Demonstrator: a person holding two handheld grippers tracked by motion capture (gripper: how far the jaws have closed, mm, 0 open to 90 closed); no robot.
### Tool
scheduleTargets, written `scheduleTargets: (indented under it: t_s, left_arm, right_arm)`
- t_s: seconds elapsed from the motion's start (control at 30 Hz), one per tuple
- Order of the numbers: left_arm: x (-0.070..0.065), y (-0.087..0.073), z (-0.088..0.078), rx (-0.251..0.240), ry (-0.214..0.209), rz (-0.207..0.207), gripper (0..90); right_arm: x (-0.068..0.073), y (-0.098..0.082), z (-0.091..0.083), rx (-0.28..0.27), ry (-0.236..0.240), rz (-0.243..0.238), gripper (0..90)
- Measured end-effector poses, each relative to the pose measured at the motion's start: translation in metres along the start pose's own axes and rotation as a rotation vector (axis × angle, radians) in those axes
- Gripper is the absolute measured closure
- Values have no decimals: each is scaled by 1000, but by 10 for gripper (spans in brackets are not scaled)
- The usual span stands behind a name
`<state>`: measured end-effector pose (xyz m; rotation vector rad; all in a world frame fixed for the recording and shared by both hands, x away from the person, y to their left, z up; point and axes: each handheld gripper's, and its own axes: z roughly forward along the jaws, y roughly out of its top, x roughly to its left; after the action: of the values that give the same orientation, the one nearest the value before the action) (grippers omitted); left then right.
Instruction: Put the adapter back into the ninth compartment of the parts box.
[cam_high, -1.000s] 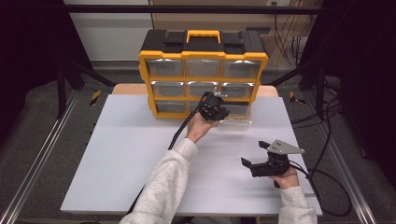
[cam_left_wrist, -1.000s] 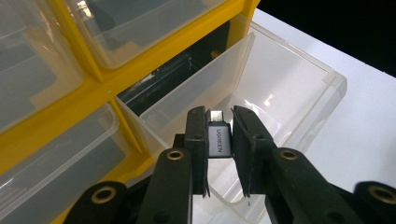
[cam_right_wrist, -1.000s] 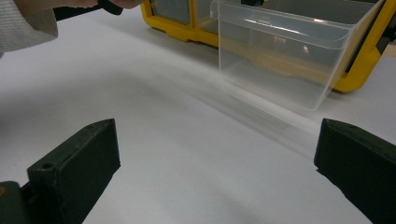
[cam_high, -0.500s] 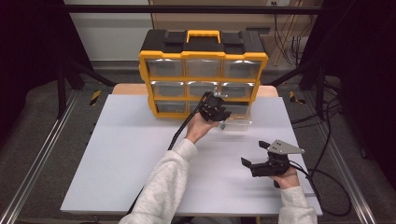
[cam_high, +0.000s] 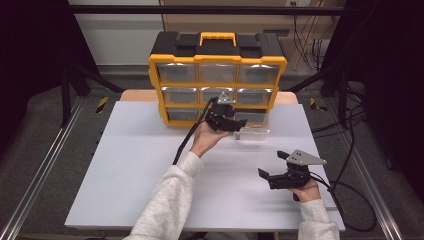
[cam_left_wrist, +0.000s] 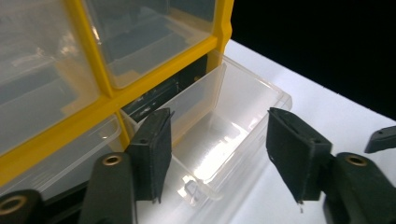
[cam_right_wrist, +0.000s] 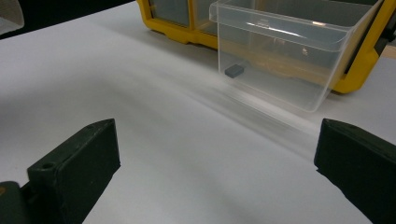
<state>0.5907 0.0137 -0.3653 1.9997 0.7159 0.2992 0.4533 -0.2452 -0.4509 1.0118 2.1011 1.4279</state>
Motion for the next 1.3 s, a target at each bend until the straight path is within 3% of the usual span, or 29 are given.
scheduleTargets:
  t_s: [0.23, 0.37, 0.63, 1.13, 1.3]
  left_arm:
    - [2, -10, -18, -33, -7, -1, 261]
    - [2, -16, -29, -36, 16, 6, 188]
    - [3, -29, -50, -63, 3, -3, 73]
    - [9, -67, -84, -123, -7, -15, 23]
    - [11, -81, -91, -121, -5, -3, 15]
  right_arm:
    - [1, 0, 0, 10, 23, -5, 6]
    - [1, -1, 1, 22, 17, -11, 6]
    - [3, -2, 2, 31, 25, -15, 6]
    - [3, 0, 3, 38, 6, -22, 6]
    - [4, 1, 4, 38, -5, -24, 6]
